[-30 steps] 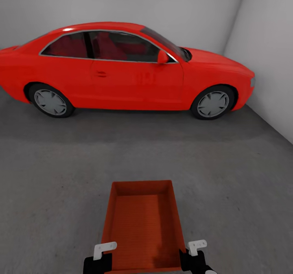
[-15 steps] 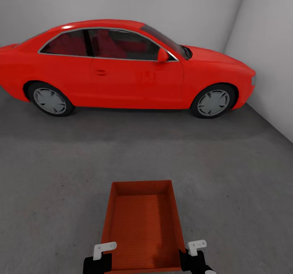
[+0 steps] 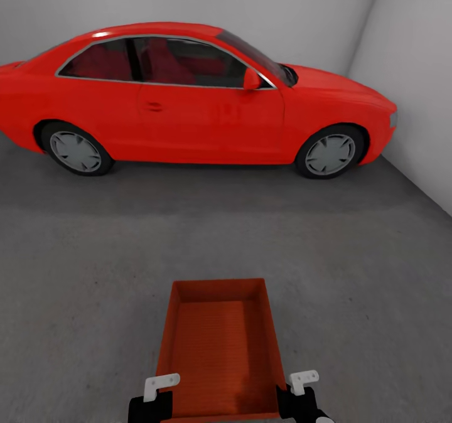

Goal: Move the two storage containers from the living room to the garage. In the garage, place one container on the floor and stack the other container on top of it (either order is fine).

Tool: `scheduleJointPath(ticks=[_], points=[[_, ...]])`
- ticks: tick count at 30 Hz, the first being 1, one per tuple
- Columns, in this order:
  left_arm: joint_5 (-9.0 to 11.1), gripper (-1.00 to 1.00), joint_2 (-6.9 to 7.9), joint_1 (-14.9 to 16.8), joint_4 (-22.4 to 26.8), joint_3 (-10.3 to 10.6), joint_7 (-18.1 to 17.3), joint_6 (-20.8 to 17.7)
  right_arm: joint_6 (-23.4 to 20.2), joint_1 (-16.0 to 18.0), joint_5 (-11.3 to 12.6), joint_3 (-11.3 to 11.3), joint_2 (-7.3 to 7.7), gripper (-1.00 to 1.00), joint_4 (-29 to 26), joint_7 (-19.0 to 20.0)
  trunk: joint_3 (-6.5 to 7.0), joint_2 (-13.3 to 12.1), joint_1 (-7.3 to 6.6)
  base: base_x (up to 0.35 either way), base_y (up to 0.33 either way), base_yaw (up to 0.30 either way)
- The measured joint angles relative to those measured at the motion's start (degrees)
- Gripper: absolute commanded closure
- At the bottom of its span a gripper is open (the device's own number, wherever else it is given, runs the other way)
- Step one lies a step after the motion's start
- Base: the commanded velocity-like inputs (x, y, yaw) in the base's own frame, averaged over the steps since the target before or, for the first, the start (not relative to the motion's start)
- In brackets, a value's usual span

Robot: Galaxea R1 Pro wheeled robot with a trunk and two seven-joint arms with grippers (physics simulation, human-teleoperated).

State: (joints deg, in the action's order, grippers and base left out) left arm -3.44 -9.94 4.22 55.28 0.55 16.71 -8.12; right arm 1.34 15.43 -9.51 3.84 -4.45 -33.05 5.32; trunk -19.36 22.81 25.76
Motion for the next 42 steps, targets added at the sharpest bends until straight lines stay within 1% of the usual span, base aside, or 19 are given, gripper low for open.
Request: scheduleJointPath(ticks=[17,26,36,42], points=[[0.0,1.0,0.0,0.0,0.0,0.0,0.0,0.0,0.1,0.0,0.0,0.0,-0.01,1.0,0.0,0.0,-1.51,0.0,0.0,0.002,0.0,0.0],[-0.1,1.0,0.0,0.0,0.2,0.0,0.0,0.1,0.3,0.0,0.0,0.1,-0.05,1.0,0.0,0.0,-1.59,0.0,-0.02,0.209,0.0,0.0],[-0.1,1.0,0.0,0.0,0.0,0.0,0.0,0.0,0.1,0.0,0.0,0.0,0.0,1.0,0.0,0.0,-1.59,0.0,0.0,0.021,0.0,0.005],[0.0,1.0,0.0,0.0,0.0,0.0,0.0,0.0,0.0,0.0,0.0,0.0,0.0,1.0,0.0,0.0,-1.65,0.0,0.0,0.0,0.0,0.181]])
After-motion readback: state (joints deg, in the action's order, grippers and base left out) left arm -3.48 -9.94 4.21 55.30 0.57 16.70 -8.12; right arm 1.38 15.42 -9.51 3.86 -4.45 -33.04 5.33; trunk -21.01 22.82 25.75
